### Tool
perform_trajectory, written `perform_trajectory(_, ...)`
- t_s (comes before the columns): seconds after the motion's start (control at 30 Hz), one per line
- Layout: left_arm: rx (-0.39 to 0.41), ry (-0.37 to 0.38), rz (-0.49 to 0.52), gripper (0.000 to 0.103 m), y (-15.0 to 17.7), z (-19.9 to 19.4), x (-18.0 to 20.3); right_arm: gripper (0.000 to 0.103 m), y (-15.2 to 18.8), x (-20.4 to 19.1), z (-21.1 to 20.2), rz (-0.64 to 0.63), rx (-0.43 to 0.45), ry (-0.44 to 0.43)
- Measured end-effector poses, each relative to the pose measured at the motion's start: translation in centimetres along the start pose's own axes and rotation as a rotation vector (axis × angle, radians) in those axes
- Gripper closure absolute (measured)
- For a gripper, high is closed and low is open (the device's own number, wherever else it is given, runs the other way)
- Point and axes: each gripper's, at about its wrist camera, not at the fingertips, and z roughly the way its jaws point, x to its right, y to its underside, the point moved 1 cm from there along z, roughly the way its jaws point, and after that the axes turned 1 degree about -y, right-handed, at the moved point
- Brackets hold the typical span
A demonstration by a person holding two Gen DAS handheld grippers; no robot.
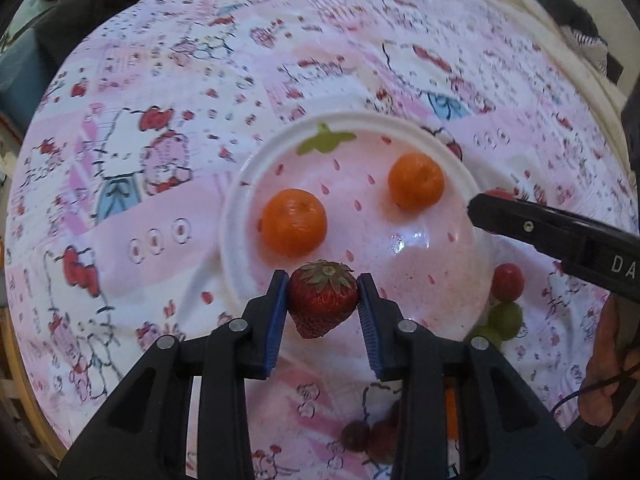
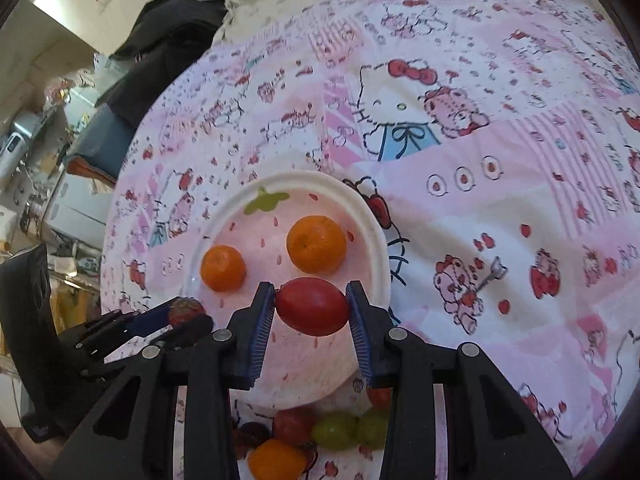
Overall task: Organize fruits
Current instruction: 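Place the strawberry on the plate with the left tool while the right tool places the tomato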
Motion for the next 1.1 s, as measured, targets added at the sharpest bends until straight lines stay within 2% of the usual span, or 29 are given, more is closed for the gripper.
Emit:
perform_trajectory(0.3, -0.014, -0.026, 0.044, 0.072, 0.2, 2.0, 1.0, 0.064, -0.2, 1.1, 1.8, 0.029, -0.056, 0.009)
perform_trajectory(0.57, -0.018, -0.072, 0.088, 0.072, 0.4, 2.8, 1.9, 0.062, 0.1, 0.7, 2.5, -0.003, -0.08, 0.055)
perform_trajectory(0.6, -0.022, -0.071, 0.088, 0.069, 0.4, 2.8, 1.9, 0.062, 0.1, 0.7, 2.5, -0.002, -0.079, 0.055)
perform_trajectory(0.67, -0.02, -0.064, 0.086, 0.058, 0.3, 2.8, 2.0, 0.062, 0.1, 0.7, 2.4, 0.001, -0.076, 0.054)
perform_trajectory(0.73, -0.004, -0.067, 0.086, 0.039, 0.3, 2.5, 2.0, 0.062, 0.0, 0.7, 2.3, 0.001, -0.072, 0.06)
perform_trajectory(0.8, 0.006, -0.061, 0.087, 0.031, 0.2, 2.2, 2.0, 0.061, -0.1, 0.8, 2.2, -0.001, -0.071, 0.067)
perform_trajectory(0.87, 0.004, -0.046, 0.08, 0.029, 0.1, 2.1, 2.0, 0.052, -0.3, 0.8, 2.1, 0.012, -0.073, 0.046)
perform_trajectory(0.93, 0.002, -0.039, 0.068, 0.029, 0.1, 1.8, 1.8, 0.032, -0.4, 0.7, 1.6, 0.025, -0.066, 0.015)
perform_trajectory(1.0, 0.019, -0.043, 0.055, 0.029, 0.1, 1.2, 1.5, 0.015, -0.6, 0.3, 1.1, -0.002, -0.043, 0.058)
perform_trajectory(1.1, 0.044, -0.056, 0.049, 0.029, 0.1, 0.3, 1.3, 0.015, -0.6, 0.2, 0.7, -0.014, -0.028, 0.086)
